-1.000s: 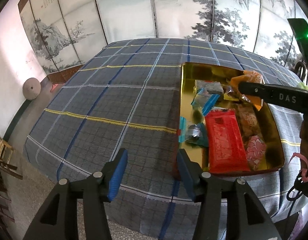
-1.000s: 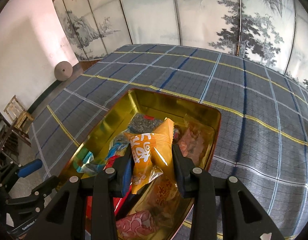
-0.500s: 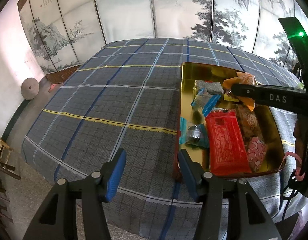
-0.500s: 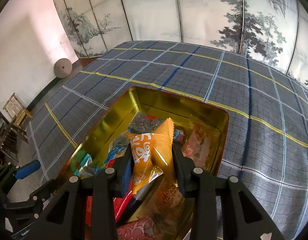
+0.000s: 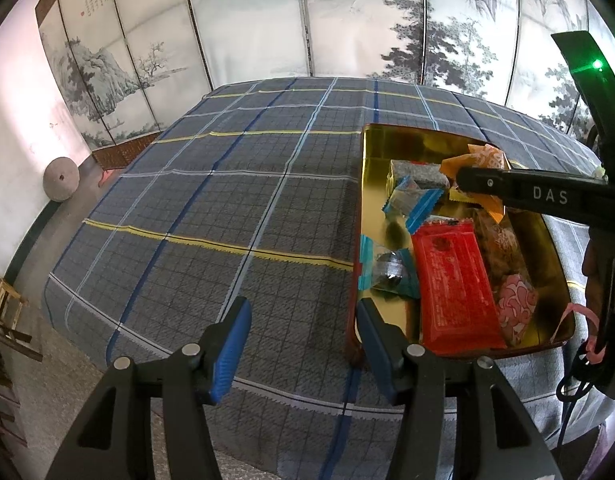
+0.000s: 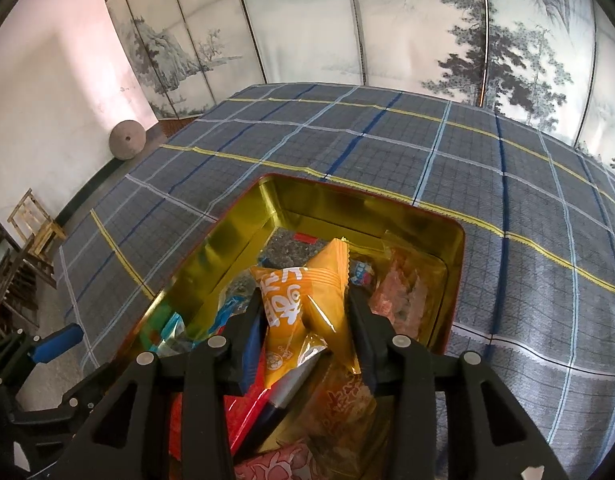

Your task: Organize snacks

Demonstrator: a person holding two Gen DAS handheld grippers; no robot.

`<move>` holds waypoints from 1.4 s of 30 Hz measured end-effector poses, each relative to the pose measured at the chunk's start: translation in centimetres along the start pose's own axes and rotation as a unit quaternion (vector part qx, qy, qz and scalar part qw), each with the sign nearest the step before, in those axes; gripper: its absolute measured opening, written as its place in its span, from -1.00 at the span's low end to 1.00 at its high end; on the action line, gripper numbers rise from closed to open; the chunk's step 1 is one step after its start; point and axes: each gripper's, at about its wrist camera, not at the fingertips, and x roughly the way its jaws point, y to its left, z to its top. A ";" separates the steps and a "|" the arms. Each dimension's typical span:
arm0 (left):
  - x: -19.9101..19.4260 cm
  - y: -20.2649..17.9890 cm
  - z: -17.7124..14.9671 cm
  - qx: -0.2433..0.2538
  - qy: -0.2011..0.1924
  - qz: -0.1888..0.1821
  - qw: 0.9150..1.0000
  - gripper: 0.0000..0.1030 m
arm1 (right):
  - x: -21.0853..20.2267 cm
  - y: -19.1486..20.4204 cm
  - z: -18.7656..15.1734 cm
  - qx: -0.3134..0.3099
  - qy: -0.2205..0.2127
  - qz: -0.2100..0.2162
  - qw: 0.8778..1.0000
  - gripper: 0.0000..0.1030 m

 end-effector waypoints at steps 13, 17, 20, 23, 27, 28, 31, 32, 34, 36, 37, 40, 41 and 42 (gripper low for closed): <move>0.0 -0.2 -0.1 -0.001 -0.002 0.005 1.000 0.08 | -1.5 -0.1 0.3 0.008 -0.032 0.024 0.999 -0.02; -0.4 -0.5 0.0 0.005 -0.010 0.011 1.000 0.08 | -3.0 0.2 0.3 0.003 -0.053 0.034 0.998 0.02; -1.1 -0.6 0.1 0.004 -0.019 0.013 1.000 0.08 | -4.8 0.6 -0.7 -0.003 -0.074 0.037 0.997 0.10; -2.1 -0.6 0.1 -0.002 -0.035 0.007 0.999 0.08 | -6.8 0.8 -2.2 -0.013 -0.101 0.027 0.994 0.21; -4.4 -0.9 0.1 -0.007 -0.075 0.021 0.997 0.08 | -9.6 0.9 -4.4 -0.015 -0.132 0.017 0.991 0.31; -5.0 -1.0 0.1 -0.009 -0.084 0.023 0.996 0.08 | -10.0 0.9 -4.6 -0.015 -0.138 0.015 0.990 0.33; -6.9 -1.1 0.2 -0.018 -0.105 0.003 0.994 0.08 | -12.5 1.3 -5.8 -0.025 -0.165 0.007 0.986 0.40; -7.5 -1.2 0.2 -0.022 -0.111 0.002 0.994 0.08 | -13.2 1.4 -6.0 -0.028 -0.171 0.007 0.985 0.43; -8.7 -1.2 0.3 -0.028 -0.121 0.002 0.992 0.23 | -14.5 1.6 -6.5 -0.033 -0.183 0.007 0.983 0.47; -10.1 -1.2 0.5 -0.034 -0.133 -0.011 0.990 0.31 | -15.7 1.7 -7.0 -0.036 -0.195 0.006 0.980 0.49; -10.9 -1.2 0.6 -0.038 -0.141 -0.017 0.989 0.31 | -16.1 1.7 -7.1 -0.037 -0.199 0.006 0.979 0.50; -13.2 -1.2 0.8 -0.050 -0.166 -0.028 0.985 0.34 | -17.8 1.5 -7.6 -0.038 -0.214 0.004 0.976 0.51; -14.1 -1.3 0.8 -0.050 -0.175 -0.025 0.983 0.39 | -18.4 1.4 -7.8 -0.037 -0.220 0.005 0.975 0.52; -14.8 -1.3 0.8 -0.049 -0.183 -0.022 0.982 0.42 | -18.9 1.3 -7.9 -0.037 -0.224 0.005 0.974 0.54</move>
